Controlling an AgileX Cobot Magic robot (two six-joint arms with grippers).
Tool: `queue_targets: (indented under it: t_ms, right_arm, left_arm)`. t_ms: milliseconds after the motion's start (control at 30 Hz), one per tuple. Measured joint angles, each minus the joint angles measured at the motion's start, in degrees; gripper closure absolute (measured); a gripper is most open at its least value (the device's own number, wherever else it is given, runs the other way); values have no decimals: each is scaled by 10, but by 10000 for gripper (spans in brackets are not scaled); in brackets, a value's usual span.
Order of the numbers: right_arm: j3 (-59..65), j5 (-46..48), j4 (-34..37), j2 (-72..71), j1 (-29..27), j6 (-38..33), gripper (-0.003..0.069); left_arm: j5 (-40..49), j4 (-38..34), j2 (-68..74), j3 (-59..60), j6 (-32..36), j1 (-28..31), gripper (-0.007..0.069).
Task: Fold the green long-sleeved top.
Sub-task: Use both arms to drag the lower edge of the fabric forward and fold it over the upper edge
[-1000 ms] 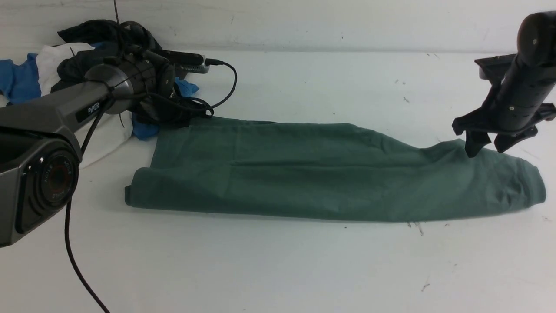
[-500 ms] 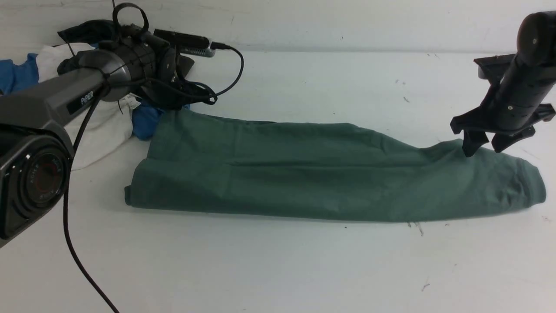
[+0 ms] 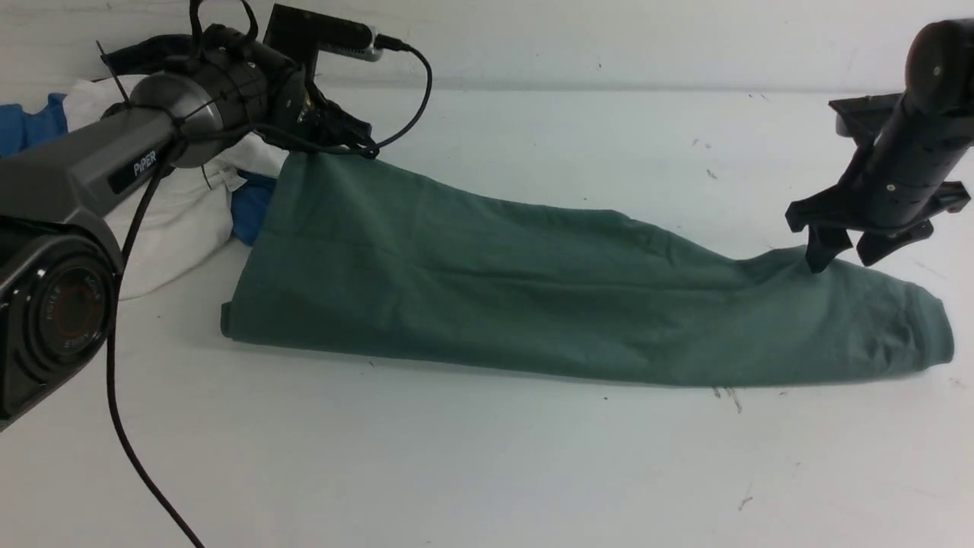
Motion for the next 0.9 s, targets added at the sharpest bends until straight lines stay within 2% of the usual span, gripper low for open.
queue_targets:
  t_ms: [167, 233, 400, 433, 467, 533, 600, 633, 700, 833, 900]
  right_arm:
    - [0, 1, 1, 0, 0, 0, 249]
    - [0, 2, 1, 0, 0, 0, 249]
    - [0, 18, 7, 0, 0, 0, 249]
    - [0, 19, 7, 0, 0, 0, 249]
    - [0, 31, 7, 0, 0, 0, 249]
    - [0, 46, 7, -2, 0, -3, 249]
    - [0, 55, 7, -12, 0, -10, 256]
    - [0, 55, 7, -13, 0, -10, 258]
    - [0, 56, 7, -34, 0, -11, 291]
    - [0, 58, 9, -58, 0, -11, 416]
    - [8, 58, 9, -59, -2, -12, 515]
  left_arm:
    - [-2, 21, 25, 0, -87, 16, 563]
    - [-2, 24, 27, 0, -95, 18, 546]
    - [1, 41, 28, 0, -103, 22, 368]
    - [2, 41, 28, 0, -103, 22, 359]
    - [18, 46, 26, 0, -104, 22, 295]
    - [49, 50, 18, 0, -104, 22, 229]
    - [94, 50, 6, 0, -105, 22, 205]
    - [94, 50, 4, 0, -105, 22, 205]
    - [154, 30, -26, 0, -97, 21, 261]
    - [247, -70, -72, -3, -3, 1, 536]
    - [284, -126, -76, -3, 59, -15, 600]
